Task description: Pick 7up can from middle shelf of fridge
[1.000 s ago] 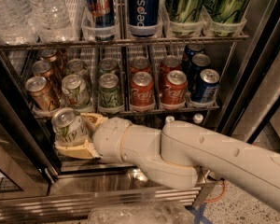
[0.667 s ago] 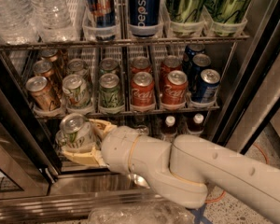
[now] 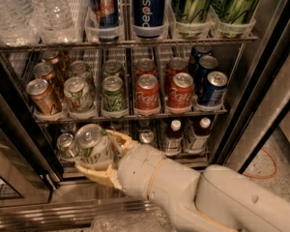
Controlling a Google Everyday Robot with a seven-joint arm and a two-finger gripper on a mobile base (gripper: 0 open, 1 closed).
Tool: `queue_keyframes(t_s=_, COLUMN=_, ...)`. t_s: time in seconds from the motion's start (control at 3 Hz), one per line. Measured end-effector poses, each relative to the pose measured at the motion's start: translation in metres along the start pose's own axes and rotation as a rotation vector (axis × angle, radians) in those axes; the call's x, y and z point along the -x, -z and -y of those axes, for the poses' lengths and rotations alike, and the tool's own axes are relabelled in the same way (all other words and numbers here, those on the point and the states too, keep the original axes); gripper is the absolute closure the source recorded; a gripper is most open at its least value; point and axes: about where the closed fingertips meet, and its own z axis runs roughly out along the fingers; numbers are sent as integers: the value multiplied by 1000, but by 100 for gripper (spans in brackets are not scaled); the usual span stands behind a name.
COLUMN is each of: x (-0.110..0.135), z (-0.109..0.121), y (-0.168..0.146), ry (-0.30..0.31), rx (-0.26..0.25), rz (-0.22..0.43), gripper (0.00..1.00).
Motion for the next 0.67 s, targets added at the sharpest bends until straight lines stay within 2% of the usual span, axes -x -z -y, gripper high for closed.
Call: queue_keyframes(t_s=0.67, x=-3, z=-10, y=38, ry=10, rx=-126, rz=-39, gripper=100)
